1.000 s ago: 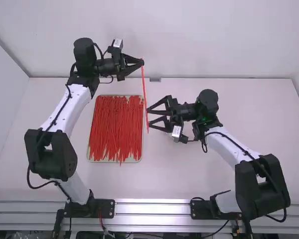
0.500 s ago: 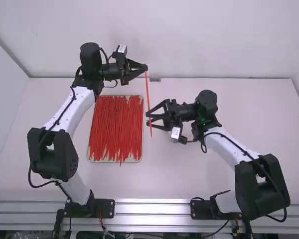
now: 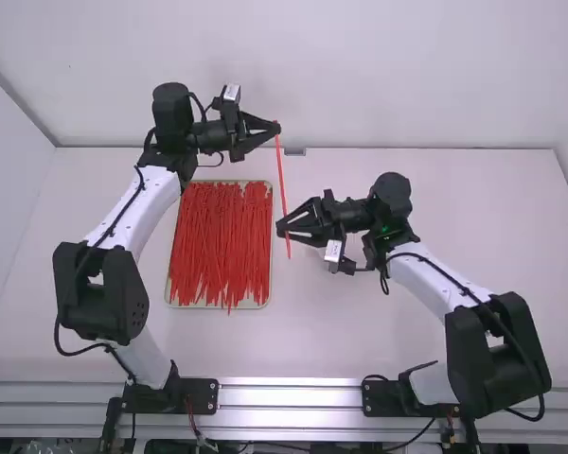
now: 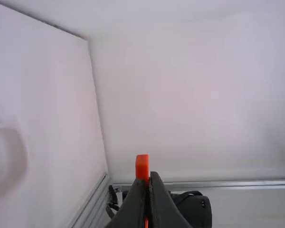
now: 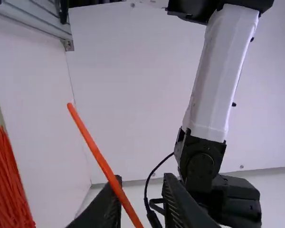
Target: Fasten the cable tie
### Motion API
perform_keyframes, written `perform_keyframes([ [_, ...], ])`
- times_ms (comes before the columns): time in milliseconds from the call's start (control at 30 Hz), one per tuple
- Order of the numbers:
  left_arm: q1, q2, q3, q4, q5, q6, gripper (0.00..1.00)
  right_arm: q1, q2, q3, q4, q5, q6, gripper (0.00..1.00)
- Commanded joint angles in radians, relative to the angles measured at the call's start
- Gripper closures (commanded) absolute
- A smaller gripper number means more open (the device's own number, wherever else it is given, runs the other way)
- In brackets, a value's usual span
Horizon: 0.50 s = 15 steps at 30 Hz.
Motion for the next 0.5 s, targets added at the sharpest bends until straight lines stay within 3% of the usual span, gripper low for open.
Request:
perform_keyframes([
  [0, 0.004, 0.003, -0.011, 0.005, -0.004, 0.019, 0.98, 0.003, 0.002, -0.009, -0.004, -0.014, 0.018, 0.77],
  [333, 0.005, 0.003, -0.011, 0.005, -0.003, 0.019, 0.98, 0.004, 0.002, -0.009, -0.003, -0.059, 0.019, 0.8],
  [467, 0.004, 0.003, -0.011, 0.004, -0.003, 0.027, 0.98, 0.001, 0.002, -0.009, -0.003, -0.058, 0.019, 0.89],
])
